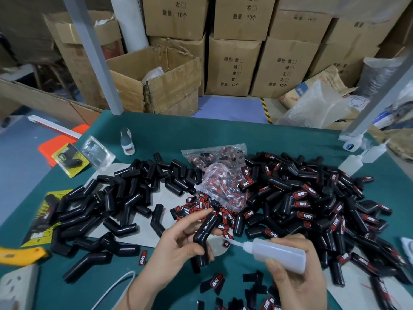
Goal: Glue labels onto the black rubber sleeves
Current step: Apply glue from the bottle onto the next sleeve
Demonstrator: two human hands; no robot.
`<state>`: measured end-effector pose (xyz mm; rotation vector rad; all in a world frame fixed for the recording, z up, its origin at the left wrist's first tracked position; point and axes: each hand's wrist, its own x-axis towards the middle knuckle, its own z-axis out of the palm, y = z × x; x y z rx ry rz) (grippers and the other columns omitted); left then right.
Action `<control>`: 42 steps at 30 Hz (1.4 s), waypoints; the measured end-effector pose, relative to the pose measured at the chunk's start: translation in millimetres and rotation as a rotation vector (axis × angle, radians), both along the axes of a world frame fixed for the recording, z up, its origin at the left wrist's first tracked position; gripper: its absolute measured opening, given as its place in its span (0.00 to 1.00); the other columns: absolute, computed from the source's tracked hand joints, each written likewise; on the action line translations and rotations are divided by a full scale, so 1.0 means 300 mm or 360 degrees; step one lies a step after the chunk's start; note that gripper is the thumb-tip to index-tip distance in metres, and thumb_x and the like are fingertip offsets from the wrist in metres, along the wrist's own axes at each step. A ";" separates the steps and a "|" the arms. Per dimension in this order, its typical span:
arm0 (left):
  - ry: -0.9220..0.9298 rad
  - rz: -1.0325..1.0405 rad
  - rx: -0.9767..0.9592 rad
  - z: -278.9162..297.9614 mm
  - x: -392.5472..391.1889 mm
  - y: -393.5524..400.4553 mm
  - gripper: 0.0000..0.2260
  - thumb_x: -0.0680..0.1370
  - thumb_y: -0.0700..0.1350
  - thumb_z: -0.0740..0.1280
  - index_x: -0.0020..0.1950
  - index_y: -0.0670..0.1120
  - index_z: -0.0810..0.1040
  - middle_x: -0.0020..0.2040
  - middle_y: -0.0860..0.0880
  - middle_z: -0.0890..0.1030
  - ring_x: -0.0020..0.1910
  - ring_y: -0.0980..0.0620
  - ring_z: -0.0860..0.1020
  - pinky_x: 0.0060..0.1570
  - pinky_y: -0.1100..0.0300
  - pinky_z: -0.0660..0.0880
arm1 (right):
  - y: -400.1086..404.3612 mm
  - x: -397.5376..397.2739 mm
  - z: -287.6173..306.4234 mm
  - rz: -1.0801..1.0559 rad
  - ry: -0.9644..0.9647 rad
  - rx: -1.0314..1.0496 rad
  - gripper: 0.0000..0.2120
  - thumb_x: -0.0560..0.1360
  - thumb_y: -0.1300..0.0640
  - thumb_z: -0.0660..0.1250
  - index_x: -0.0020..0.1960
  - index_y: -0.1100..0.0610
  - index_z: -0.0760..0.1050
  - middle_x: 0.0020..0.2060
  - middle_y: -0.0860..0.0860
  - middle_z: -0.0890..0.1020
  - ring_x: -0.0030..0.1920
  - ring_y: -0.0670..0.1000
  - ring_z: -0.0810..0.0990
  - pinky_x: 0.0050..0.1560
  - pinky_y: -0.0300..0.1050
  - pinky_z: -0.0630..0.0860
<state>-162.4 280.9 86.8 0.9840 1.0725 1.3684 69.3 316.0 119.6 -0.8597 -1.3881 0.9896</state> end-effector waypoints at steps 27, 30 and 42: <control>-0.0046 -0.0084 0.0141 -0.085 -0.009 0.019 0.33 0.73 0.32 0.68 0.77 0.52 0.74 0.62 0.37 0.84 0.40 0.43 0.85 0.46 0.54 0.81 | 0.012 0.040 -0.007 0.0075 -0.0260 0.0092 0.16 0.75 0.53 0.70 0.59 0.38 0.75 0.52 0.38 0.79 0.50 0.43 0.81 0.48 0.33 0.78; -0.0042 -0.0073 0.0150 -0.078 -0.007 0.017 0.33 0.73 0.33 0.68 0.77 0.53 0.75 0.62 0.37 0.84 0.40 0.43 0.85 0.45 0.54 0.81 | 0.015 0.044 -0.012 0.0068 -0.0215 0.0104 0.15 0.76 0.54 0.70 0.59 0.39 0.75 0.52 0.39 0.79 0.51 0.42 0.80 0.50 0.33 0.77; -0.0037 -0.0110 0.0170 -0.076 -0.008 0.015 0.33 0.73 0.33 0.68 0.77 0.53 0.74 0.63 0.38 0.84 0.40 0.44 0.86 0.46 0.55 0.82 | 0.011 0.048 -0.012 0.0067 -0.0243 0.0092 0.15 0.75 0.52 0.71 0.59 0.38 0.75 0.52 0.39 0.79 0.50 0.46 0.81 0.49 0.36 0.78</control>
